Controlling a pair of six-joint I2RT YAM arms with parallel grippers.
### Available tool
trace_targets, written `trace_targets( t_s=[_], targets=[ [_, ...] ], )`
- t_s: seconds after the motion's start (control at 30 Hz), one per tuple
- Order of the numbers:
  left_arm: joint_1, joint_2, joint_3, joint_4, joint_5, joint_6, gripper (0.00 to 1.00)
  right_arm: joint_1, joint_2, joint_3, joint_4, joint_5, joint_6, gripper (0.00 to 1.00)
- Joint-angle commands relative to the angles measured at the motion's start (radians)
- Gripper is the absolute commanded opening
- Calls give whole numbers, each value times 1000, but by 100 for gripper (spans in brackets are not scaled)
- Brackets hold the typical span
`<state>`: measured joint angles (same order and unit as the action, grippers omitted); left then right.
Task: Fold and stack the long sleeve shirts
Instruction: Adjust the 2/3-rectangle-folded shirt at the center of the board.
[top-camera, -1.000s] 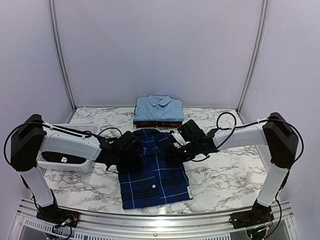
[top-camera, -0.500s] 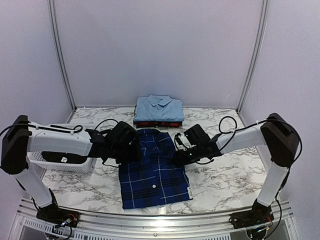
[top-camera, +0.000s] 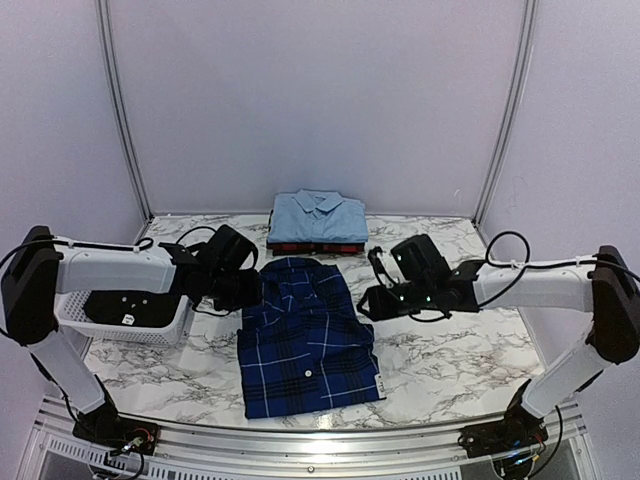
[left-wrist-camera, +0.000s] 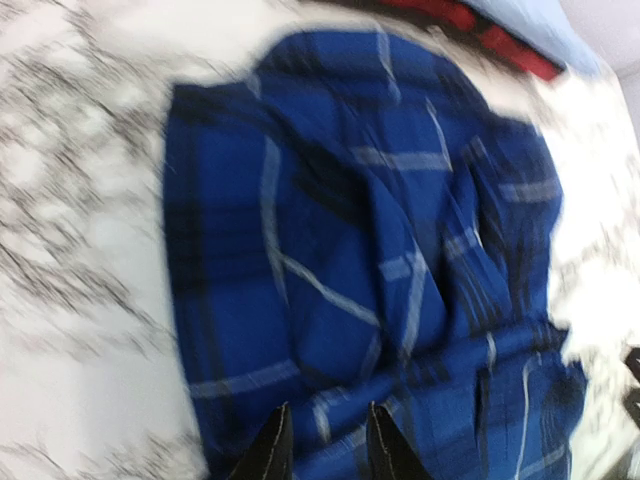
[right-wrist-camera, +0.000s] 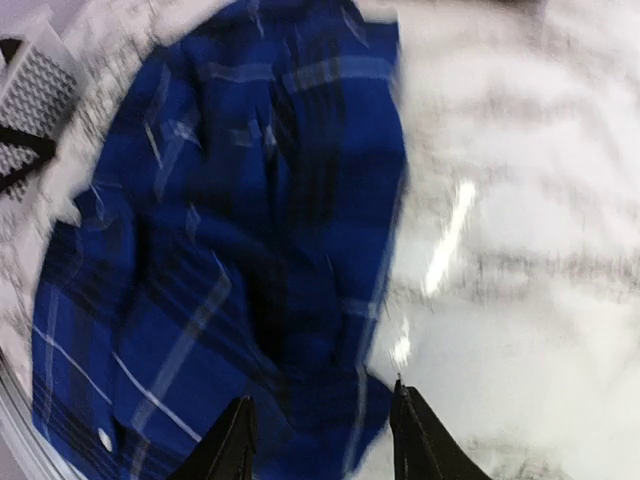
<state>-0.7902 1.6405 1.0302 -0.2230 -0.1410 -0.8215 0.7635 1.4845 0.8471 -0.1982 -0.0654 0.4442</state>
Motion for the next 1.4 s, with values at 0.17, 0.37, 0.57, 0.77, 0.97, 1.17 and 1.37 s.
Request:
trace_targets(
  t_s=[0.17, 0.37, 0.57, 0.77, 0.97, 1.17, 1.37],
  targets=[
    [188, 171, 183, -23, 52, 139, 25, -20, 391, 481, 107, -203, -170, 25],
    [210, 289, 278, -17, 104, 188, 25, -60, 607, 642, 128, -191, -179, 21],
    [210, 356, 328, 7, 181, 203, 25, -155, 715, 625, 126, -110, -107, 20],
    [187, 399, 368, 28, 276, 247, 25, -189, 549, 305, 189, -22, 19, 20],
    [156, 401, 365, 33, 287, 255, 25, -191, 426, 130, 291, -42, 53, 26],
    [125, 255, 256, 45, 248, 245, 26, -212, 319, 186, 224, -31, 11, 35],
    [76, 128, 163, 39, 239, 260, 26, -229, 224, 130, 238, -69, 10, 43]
  ],
)
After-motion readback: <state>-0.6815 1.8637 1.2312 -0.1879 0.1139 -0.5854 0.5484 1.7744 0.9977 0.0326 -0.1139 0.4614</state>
